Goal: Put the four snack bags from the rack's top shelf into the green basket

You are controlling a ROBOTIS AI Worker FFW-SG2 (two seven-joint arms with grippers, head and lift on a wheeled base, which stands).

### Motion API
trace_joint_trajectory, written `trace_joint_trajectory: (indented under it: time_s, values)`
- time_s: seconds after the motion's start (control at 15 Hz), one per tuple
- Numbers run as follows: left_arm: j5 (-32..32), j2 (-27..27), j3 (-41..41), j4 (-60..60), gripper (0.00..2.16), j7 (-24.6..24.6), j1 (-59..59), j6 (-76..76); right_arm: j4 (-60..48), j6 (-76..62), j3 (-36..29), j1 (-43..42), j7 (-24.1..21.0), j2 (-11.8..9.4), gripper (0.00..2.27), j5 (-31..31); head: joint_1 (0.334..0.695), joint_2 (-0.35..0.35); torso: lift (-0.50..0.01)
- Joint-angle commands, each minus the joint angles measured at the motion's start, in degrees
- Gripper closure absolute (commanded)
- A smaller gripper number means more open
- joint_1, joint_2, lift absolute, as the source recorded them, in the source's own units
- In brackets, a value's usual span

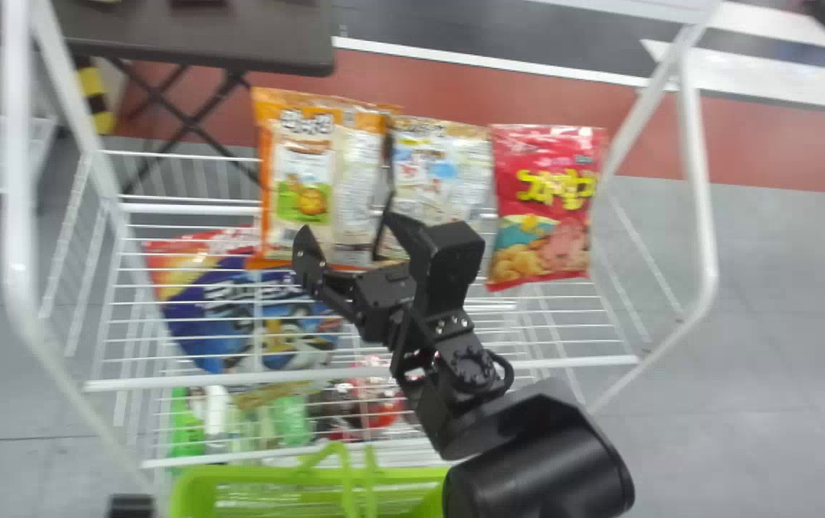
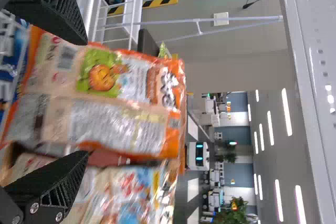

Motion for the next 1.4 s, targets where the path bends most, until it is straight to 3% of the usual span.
trace_joint_trajectory:
  time_s: [0.0, 0.27, 0.33, 0.4, 0.47, 0.53, 0.6, 0.93, 1.2, 1.33]
  values:
    - [0.3, 0.7, 0.3, 0.1, 2.15, -0.5, -0.5, 0.6, 6.1, -0.3, 1.9, -5.6, -3.2, 1.4, 0.08, 1.9, 0.695, -0.128, 0.000]
    - [1.9, 1.3, 2.4, 0.2, 2.15, -1.7, -0.5, 0.6, 12.9, 0.5, 2.7, -11.7, -6.6, 1.4, 0.09, 2.1, 0.695, -0.083, 0.000]
    - [2.0, 1.3, 2.8, 0.2, 2.15, -2.0, -0.5, 0.6, 14.0, 2.3, 2.2, -13.3, -5.9, 1.4, 0.27, 2.0, 0.695, -0.077, 0.000]
    - [2.2, 1.3, 2.9, 0.2, 2.15, -2.3, -0.5, 0.6, 14.4, 4.8, 2.2, -14.2, -5.0, 1.4, 0.53, 1.9, 0.695, -0.073, 0.000]
    - [2.3, 1.3, 2.9, 0.2, 2.15, -2.3, -0.5, 0.8, 14.4, 5.6, 2.3, -14.7, -3.7, 1.4, 0.93, 1.9, 0.695, -0.069, 0.000]
    - [2.3, 1.2, 2.9, 0.1, 2.15, -2.2, -0.5, 0.6, 14.4, 5.8, 2.4, -14.8, -3.2, 1.4, 1.53, 2.2, 0.695, -0.066, 0.000]
    - [2.3, 1.2, 2.9, 0.0, 2.15, -2.3, -0.4, 0.6, 14.4, 6.3, 2.5, -15.0, -2.0, 1.4, 1.96, 2.1, 0.695, -0.062, 0.000]
    - [2.3, 1.2, 3.0, -0.3, 2.15, -2.3, 0.3, 0.6, 10.4, 6.3, 2.1, -11.2, 3.3, 1.4, 2.07, 2.2, 0.695, -0.032, 0.000]
    - [2.0, 0.9, 3.1, -0.3, 2.15, -1.7, 0.3, 0.4, -3.6, 9.0, 1.1, -2.1, 5.3, 1.4, 2.07, 2.5, 0.695, -0.022, 0.000]
    - [1.9, 0.7, 3.1, -0.2, 2.15, -1.4, 0.2, 0.4, -12.4, 12.8, 0.0, 3.1, 5.5, -1.7, 2.07, 1.6, 0.695, -0.025, 0.000]
